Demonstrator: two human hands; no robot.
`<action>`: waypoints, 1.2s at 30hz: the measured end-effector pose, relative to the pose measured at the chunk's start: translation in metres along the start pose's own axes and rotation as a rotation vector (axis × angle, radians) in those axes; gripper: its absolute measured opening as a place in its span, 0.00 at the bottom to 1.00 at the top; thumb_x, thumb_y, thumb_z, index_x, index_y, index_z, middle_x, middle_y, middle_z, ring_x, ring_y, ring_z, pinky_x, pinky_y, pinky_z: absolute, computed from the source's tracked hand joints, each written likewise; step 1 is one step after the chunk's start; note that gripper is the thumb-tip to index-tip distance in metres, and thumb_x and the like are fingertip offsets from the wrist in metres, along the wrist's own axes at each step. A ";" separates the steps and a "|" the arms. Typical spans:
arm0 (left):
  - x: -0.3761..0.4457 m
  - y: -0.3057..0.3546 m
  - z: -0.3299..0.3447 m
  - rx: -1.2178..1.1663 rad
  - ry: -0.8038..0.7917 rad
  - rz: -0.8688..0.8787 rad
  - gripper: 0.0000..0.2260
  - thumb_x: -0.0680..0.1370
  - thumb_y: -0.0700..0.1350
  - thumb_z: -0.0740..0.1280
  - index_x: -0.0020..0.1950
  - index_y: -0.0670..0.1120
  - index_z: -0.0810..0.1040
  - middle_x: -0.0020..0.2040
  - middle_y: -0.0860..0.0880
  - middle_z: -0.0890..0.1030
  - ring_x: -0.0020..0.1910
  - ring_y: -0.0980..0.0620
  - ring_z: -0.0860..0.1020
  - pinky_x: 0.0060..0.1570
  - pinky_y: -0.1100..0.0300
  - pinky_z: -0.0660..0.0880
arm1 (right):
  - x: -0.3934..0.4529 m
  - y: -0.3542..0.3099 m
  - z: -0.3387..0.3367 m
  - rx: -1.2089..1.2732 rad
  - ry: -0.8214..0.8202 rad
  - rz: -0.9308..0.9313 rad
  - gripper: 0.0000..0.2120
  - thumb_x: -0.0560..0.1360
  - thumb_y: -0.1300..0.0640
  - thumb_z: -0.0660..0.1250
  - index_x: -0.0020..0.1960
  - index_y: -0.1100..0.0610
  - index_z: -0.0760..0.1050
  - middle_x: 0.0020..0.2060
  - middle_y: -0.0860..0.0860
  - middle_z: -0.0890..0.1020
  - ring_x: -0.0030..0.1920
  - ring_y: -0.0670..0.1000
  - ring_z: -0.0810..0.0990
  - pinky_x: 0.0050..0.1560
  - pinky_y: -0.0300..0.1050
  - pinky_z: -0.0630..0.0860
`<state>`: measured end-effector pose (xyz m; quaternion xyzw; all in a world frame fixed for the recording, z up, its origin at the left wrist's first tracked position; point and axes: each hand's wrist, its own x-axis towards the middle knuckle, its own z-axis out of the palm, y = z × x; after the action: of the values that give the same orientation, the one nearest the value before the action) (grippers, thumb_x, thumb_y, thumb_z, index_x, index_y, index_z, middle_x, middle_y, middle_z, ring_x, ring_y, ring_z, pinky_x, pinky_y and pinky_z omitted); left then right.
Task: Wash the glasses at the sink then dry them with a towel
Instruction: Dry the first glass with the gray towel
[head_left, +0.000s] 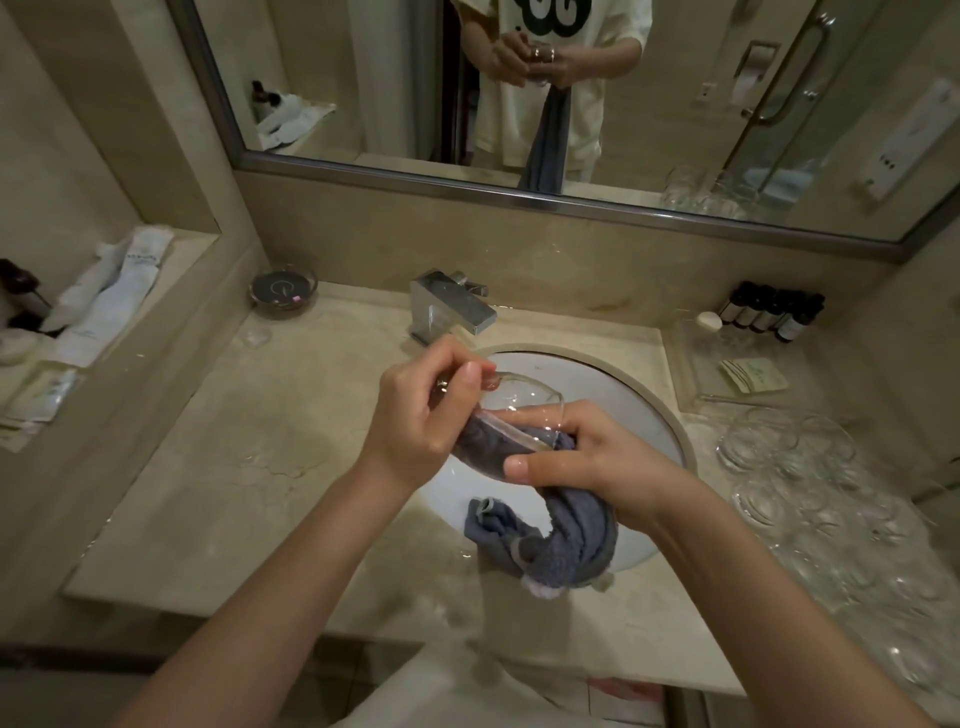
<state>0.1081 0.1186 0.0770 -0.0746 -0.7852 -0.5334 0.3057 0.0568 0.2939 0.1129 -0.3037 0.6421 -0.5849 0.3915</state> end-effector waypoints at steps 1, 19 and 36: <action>0.000 0.002 -0.001 -0.033 0.007 -0.067 0.12 0.78 0.53 0.60 0.43 0.46 0.77 0.38 0.55 0.81 0.41 0.52 0.83 0.40 0.60 0.77 | 0.000 0.001 0.001 -0.015 0.001 0.008 0.16 0.69 0.63 0.70 0.56 0.54 0.82 0.46 0.51 0.85 0.48 0.50 0.82 0.57 0.44 0.77; 0.001 -0.003 -0.005 -0.180 -0.176 -0.919 0.16 0.77 0.58 0.66 0.41 0.46 0.82 0.39 0.49 0.84 0.34 0.53 0.81 0.36 0.60 0.74 | 0.007 0.014 0.016 -0.640 -0.005 -0.089 0.16 0.72 0.56 0.71 0.60 0.53 0.80 0.40 0.43 0.83 0.42 0.43 0.79 0.47 0.42 0.75; -0.016 -0.008 -0.002 -0.354 0.105 -1.235 0.16 0.79 0.50 0.63 0.35 0.44 0.78 0.31 0.48 0.80 0.24 0.53 0.77 0.23 0.66 0.70 | 0.017 0.029 0.045 -0.828 0.015 -0.070 0.16 0.69 0.51 0.68 0.57 0.51 0.80 0.42 0.49 0.82 0.43 0.51 0.78 0.47 0.52 0.76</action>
<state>0.1180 0.1170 0.0626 0.3678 -0.5678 -0.7355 -0.0366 0.0889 0.2605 0.0817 -0.4531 0.8152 -0.2922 0.2114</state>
